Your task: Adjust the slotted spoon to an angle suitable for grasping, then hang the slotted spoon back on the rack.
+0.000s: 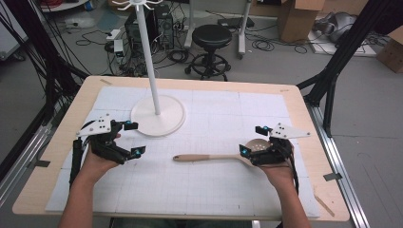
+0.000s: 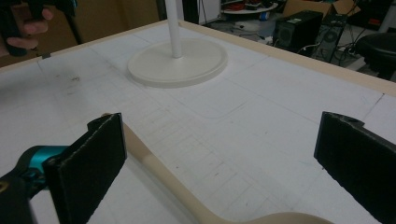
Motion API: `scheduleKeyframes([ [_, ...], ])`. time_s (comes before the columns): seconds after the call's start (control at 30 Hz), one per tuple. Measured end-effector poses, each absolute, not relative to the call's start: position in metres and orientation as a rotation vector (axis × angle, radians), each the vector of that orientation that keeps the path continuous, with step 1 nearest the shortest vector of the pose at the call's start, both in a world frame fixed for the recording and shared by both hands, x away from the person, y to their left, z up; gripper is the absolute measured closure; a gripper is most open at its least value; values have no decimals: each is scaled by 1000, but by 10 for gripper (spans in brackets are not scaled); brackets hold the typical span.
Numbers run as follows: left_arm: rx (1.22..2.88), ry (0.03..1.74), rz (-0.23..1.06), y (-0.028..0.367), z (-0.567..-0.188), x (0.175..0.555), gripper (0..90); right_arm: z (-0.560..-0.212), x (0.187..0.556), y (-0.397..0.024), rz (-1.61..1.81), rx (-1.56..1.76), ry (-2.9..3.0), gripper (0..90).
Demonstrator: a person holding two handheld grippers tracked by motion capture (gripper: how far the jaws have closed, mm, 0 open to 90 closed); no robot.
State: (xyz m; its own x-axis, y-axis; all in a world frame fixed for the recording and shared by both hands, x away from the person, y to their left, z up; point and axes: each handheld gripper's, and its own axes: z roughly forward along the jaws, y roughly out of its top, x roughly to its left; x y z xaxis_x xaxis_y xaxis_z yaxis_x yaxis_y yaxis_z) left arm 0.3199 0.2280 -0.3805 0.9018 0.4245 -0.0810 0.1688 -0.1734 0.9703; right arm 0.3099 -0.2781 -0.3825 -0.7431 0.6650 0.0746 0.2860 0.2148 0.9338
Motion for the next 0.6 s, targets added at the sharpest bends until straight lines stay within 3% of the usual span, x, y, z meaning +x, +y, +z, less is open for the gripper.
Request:
scheduleKeyframes([
  [0.6, 1759, 514, 308, 243, -389, 323, 57, -383, 313, -267, 1518, 850, 2208, 11],
])
